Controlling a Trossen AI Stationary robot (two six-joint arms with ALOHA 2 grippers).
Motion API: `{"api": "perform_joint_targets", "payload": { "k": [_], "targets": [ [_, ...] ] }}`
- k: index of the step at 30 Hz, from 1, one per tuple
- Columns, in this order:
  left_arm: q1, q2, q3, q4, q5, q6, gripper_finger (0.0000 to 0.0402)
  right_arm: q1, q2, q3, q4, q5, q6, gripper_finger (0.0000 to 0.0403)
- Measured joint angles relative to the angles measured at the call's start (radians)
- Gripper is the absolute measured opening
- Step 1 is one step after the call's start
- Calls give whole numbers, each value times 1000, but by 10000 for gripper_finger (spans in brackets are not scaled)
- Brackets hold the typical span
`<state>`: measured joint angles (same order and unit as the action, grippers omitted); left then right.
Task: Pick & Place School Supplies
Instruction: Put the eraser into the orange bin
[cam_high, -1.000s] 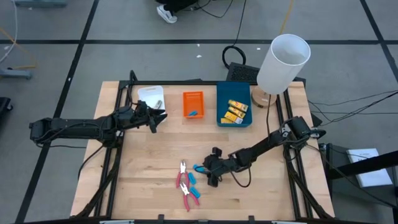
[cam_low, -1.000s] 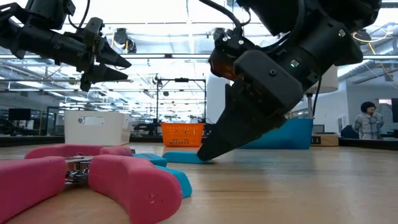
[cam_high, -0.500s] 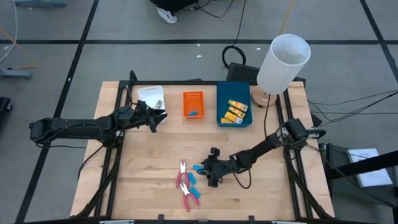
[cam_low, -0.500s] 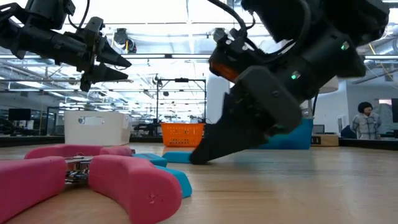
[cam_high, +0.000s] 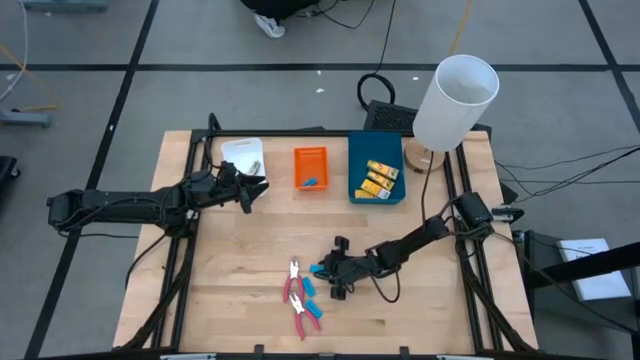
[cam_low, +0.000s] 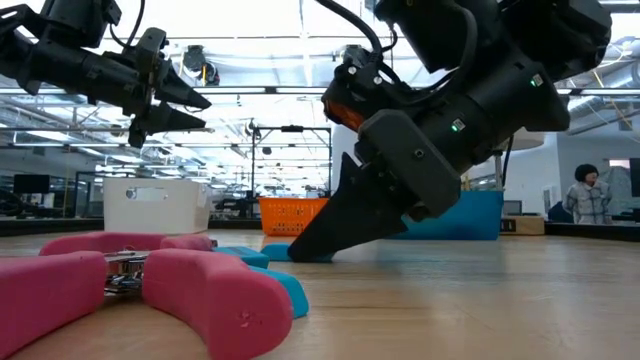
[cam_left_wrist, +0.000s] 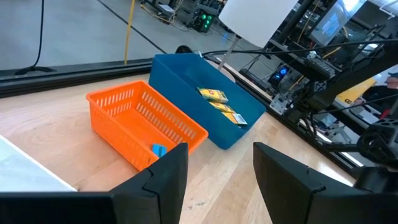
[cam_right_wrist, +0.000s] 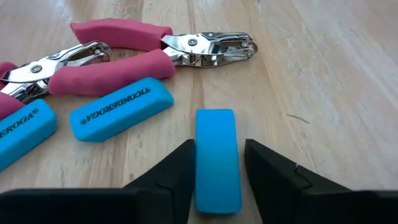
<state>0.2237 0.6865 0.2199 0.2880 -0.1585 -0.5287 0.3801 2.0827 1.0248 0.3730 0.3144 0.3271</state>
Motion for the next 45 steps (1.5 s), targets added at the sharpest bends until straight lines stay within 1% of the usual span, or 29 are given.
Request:
{"api": "perform_joint_targets", "payload": {
  "k": [4,7,10,13,16,19,24,29,31,33,36,42,45],
  "targets": [
    [0,0,0,-2,0,0,184,0,-1,0,-3,-3,-12,98],
    [0,0,0,-3,5,-1,184,0,-26,0,-5,-5,-70,75],
    [0,0,0,-1,29,-23,184,0,-75,-5,-28,4,-144,72],
    [-12,0,0,3,43,-51,184,8,-138,-9,-63,67,-224,72],
    [-49,15,0,15,46,-66,184,14,-209,-5,-103,176,-311,78],
    [-107,56,0,73,45,-98,184,15,-262,-4,-150,289,-398,78],
    [-229,185,1,274,25,-145,184,15,-326,-4,-146,448,-522,75],
    [-326,356,1,485,-47,-239,184,14,-348,-4,-129,547,-632,78],
    [-350,426,1,554,-53,-258,184,14,-351,-4,-110,574,-666,78],
    [-369,494,1,620,-52,-271,184,14,-351,-3,-91,575,-686,77],
    [-391,593,41,655,-53,-277,184,14,-351,-3,-85,575,-688,77],
    [-417,773,208,650,-52,-218,184,14,-351,-3,-78,575,-688,77],
    [-417,853,293,649,-29,-192,184,14,-351,-3,-79,575,-688,78]
  ]
}}
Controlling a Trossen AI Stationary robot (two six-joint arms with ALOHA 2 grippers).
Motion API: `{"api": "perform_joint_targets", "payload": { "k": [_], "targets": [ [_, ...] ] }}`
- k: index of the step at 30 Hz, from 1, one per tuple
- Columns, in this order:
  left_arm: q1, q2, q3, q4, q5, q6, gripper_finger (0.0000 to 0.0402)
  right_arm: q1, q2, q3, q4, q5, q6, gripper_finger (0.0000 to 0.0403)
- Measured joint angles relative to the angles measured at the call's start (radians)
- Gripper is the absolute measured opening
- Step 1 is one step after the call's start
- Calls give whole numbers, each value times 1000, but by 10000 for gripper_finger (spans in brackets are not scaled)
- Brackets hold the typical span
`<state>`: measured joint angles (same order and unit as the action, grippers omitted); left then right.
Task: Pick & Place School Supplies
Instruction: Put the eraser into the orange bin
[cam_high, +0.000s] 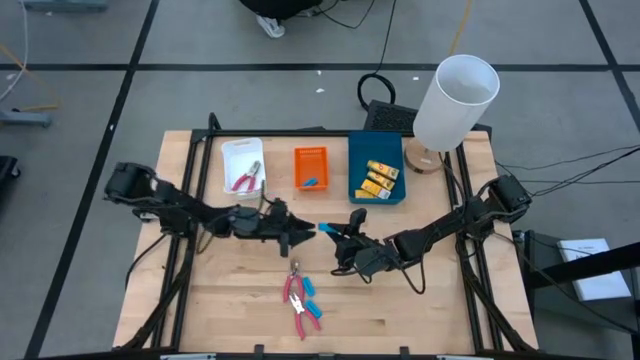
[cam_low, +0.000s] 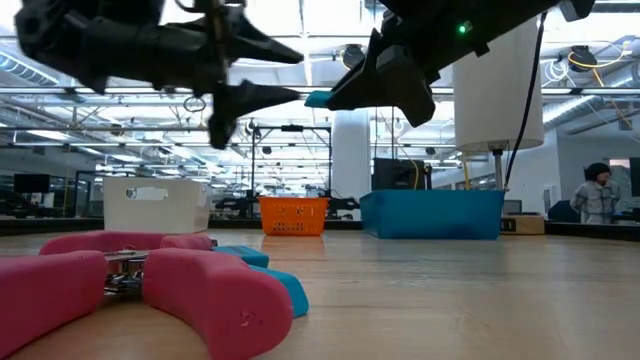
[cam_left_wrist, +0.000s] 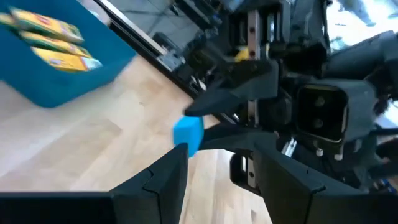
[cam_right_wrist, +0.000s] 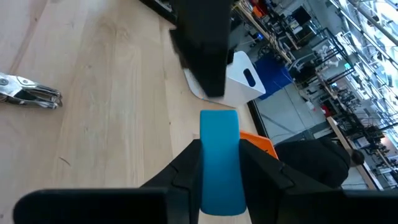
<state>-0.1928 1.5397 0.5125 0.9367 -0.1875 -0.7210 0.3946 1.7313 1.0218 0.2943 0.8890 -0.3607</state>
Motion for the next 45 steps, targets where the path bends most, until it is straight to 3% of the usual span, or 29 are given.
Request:
{"api": "perform_joint_targets", "payload": {
  "k": [9,20,25,34,45],
  "targets": [
    [10,155,146,-53,21,9,184,1,0,-2,-27,9,4,77],
    [16,153,153,-71,65,104,184,3,-1,0,-23,91,7,79],
    [16,155,152,-91,62,103,184,12,-4,4,40,180,-37,79],
    [23,155,152,-75,15,102,184,38,-2,3,59,106,-35,81],
    [49,156,149,-21,69,62,184,51,-3,3,57,113,5,81]
  ]
}}
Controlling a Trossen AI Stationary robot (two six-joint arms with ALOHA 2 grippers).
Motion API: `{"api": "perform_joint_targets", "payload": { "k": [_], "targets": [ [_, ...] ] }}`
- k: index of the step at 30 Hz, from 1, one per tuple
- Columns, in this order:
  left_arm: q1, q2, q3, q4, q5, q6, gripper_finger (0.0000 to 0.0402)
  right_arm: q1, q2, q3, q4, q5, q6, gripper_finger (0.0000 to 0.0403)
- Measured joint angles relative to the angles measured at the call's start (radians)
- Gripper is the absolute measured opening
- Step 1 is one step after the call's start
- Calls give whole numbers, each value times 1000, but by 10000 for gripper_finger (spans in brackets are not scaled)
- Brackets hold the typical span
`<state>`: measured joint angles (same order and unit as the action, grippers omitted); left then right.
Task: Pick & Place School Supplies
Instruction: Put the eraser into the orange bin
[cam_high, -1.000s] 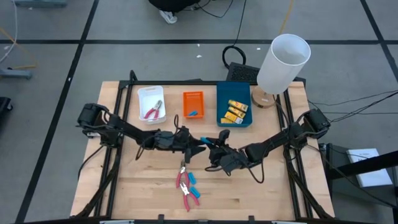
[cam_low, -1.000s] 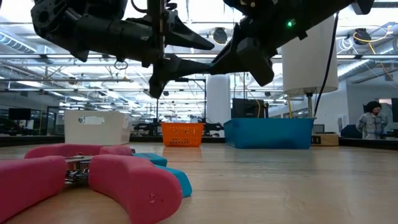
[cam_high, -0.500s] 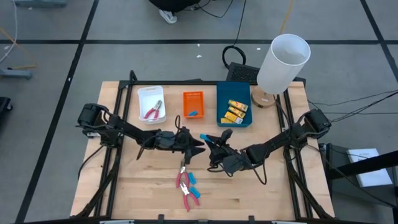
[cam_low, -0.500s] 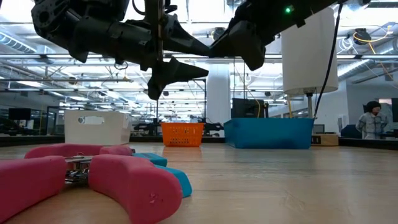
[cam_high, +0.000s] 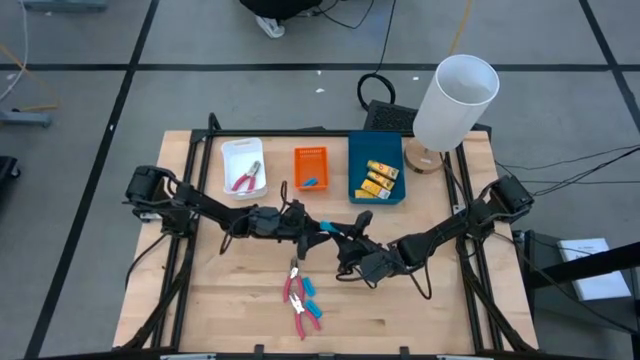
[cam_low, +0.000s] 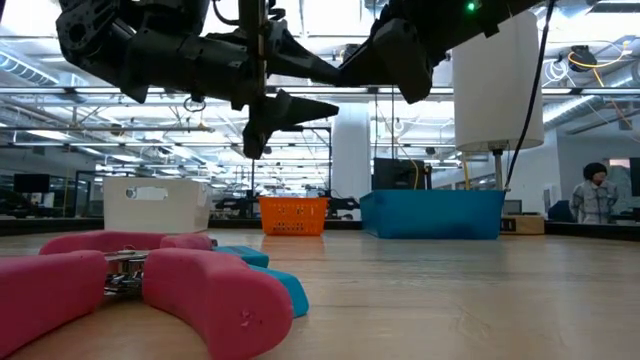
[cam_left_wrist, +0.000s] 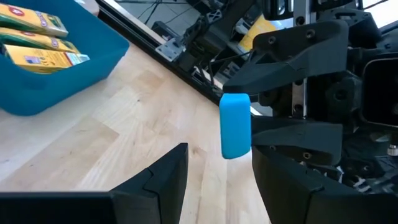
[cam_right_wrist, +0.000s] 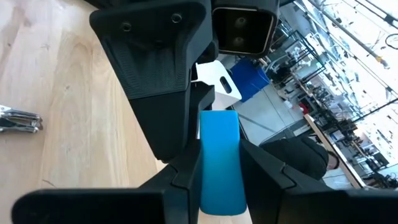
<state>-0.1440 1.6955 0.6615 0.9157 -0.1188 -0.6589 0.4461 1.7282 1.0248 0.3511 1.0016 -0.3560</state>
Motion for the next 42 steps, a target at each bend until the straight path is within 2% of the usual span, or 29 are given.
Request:
{"api": "perform_joint_targets", "payload": {
  "k": [24,29,35,42],
  "targets": [
    [-8,-9,-1,21,47,79,184,0,0,-1,27,-7,-7,82],
    [7,-12,3,44,55,74,184,21,-2,-2,41,77,-78,82],
    [43,-13,6,79,127,51,184,40,-11,-4,31,121,-79,82],
    [47,-13,5,86,137,29,184,39,-11,-4,34,117,-75,82]
  ]
}}
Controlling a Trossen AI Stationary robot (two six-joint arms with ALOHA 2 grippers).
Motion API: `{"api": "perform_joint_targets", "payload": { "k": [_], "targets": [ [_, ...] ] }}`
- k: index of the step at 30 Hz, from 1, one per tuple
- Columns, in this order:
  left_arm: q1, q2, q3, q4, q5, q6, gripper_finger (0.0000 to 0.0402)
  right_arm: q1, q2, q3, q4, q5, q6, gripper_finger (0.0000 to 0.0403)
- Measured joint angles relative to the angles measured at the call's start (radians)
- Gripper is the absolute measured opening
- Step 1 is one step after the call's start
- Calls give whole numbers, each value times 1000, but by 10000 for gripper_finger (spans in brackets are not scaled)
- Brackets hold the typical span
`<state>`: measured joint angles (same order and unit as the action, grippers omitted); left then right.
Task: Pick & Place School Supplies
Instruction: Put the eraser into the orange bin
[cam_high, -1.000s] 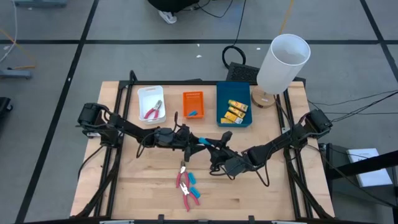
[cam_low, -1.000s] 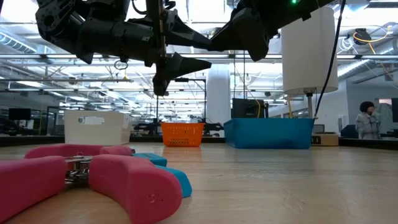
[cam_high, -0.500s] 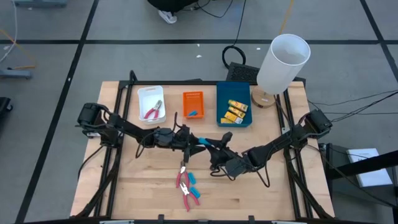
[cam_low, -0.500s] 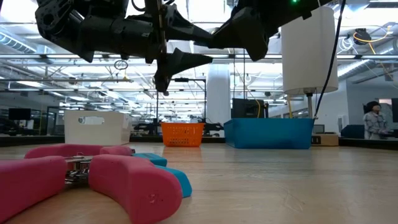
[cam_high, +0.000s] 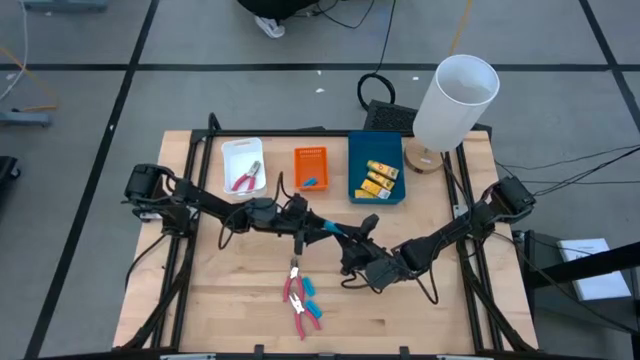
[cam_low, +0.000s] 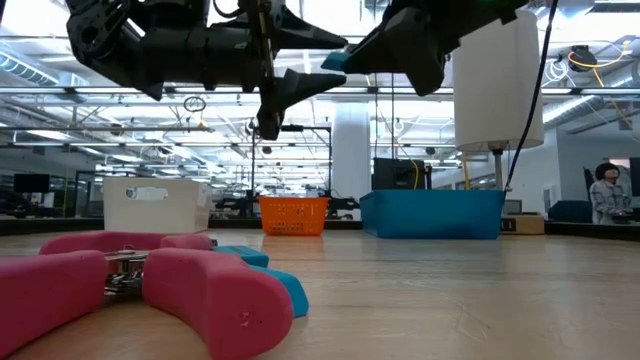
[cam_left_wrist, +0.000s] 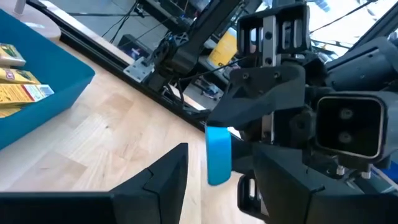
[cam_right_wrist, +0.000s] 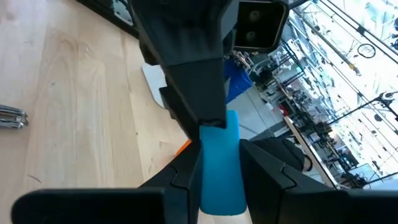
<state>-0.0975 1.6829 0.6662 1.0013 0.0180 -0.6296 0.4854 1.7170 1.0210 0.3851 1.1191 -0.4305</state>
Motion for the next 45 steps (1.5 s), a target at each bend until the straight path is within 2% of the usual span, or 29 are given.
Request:
{"api": "perform_joint_targets", "payload": {
  "k": [12,15,24,31,35,41,45],
  "targets": [
    [17,0,-1,-1,-22,-8,175,0,-1,1,3,-49,25,82],
    [18,1,-1,-1,-14,-8,148,0,-1,1,1,-49,25,82],
    [19,1,-2,2,27,-4,34,-2,-1,1,-6,-47,26,82],
    [24,1,-2,1,34,4,34,0,-1,1,-5,-24,45,92],
    [48,-12,-3,-11,36,9,34,13,-1,3,-11,18,78,125],
    [93,-71,-5,-22,37,54,34,45,-4,3,13,10,132,172],
    [134,-129,-4,-146,-15,119,34,71,-30,3,15,9,154,185]
  ]
}}
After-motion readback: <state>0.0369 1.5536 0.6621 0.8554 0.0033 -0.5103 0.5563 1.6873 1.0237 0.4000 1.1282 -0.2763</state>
